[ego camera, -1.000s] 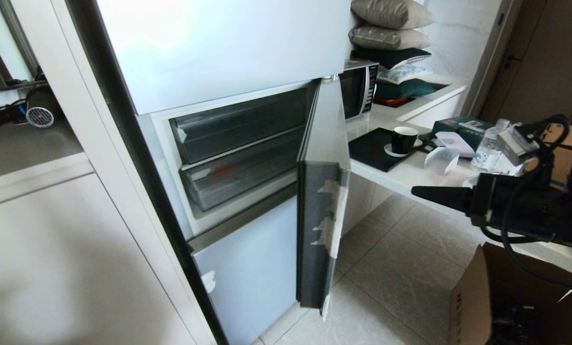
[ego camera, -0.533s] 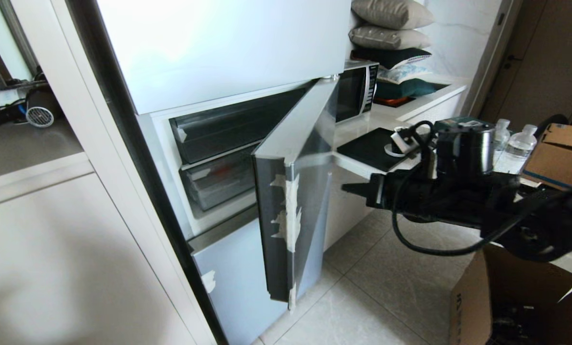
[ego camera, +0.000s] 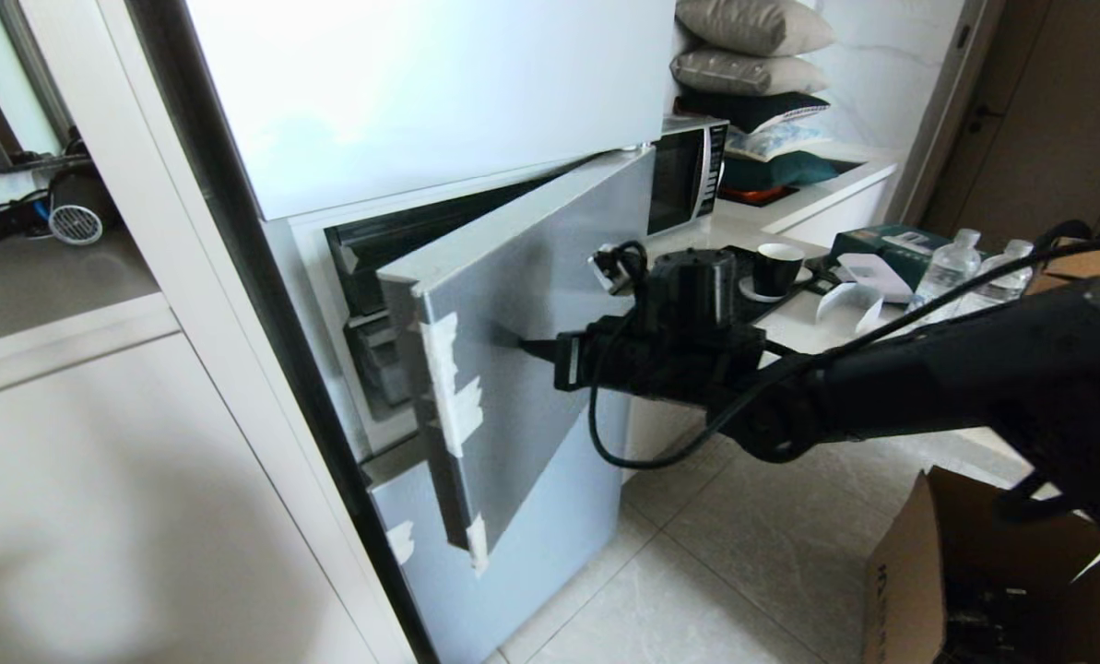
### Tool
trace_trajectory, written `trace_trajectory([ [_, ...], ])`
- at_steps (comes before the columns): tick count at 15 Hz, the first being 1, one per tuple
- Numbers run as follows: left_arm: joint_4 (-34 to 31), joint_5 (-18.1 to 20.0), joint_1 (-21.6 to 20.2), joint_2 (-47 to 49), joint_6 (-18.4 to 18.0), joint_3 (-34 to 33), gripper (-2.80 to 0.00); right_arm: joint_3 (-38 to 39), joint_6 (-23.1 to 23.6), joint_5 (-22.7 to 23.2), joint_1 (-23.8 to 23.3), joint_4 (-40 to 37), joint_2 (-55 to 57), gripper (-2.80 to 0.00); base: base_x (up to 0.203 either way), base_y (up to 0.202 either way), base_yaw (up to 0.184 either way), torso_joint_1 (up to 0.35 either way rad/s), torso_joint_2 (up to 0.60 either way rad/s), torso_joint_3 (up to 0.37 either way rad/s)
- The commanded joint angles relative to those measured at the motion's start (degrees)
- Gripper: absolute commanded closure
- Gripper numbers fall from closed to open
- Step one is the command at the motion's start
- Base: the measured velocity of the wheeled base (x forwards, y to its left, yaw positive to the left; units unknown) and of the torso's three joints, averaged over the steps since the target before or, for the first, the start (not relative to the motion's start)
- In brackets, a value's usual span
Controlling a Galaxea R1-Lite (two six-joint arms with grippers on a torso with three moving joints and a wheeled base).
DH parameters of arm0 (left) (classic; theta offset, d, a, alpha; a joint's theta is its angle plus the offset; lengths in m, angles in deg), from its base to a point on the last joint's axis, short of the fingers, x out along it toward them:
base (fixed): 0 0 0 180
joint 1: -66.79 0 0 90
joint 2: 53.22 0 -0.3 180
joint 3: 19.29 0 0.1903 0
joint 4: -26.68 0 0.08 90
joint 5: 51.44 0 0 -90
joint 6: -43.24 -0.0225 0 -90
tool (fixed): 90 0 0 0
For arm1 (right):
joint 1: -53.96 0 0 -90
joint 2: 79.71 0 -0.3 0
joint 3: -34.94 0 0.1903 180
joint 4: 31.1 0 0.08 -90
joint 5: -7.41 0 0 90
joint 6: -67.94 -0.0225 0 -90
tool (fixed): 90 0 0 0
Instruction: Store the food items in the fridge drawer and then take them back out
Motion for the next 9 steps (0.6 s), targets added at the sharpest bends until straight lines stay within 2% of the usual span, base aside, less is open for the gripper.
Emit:
trace_trajectory([
  [1,0.0,0.0,0.0,0.0,0.0,0.0,0.0,-9.5,0.6,0.2,0.9,0.5,8.2,0.0,0.0,0.0,0.0,0.0,0.0,0.0],
  [3,0.0,0.0,0.0,0.0,0.0,0.0,0.0,-22.8,2.3,0.6,1.3,0.7,15.8,0.0,0.0,0.0,0.0,0.0,0.0,0.0],
  [4,0.0,0.0,0.0,0.0,-0.1,0.0,0.0,-26.2,3.8,1.4,1.5,0.8,18.2,0.0,0.0,0.0,0.0,0.0,0.0,0.0],
  [6,0.0,0.0,0.0,0.0,0.0,0.0,0.0,-27.0,8.2,1.8,1.8,3.3,23.8,0.0,0.0,0.0,0.0,0.0,0.0,0.0],
  [9,0.0,0.0,0.0,0.0,0.0,0.0,0.0,-26.4,9.8,0.3,1.7,12.9,26.0,0.0,0.0,0.0,0.0,0.0,0.0,0.0],
])
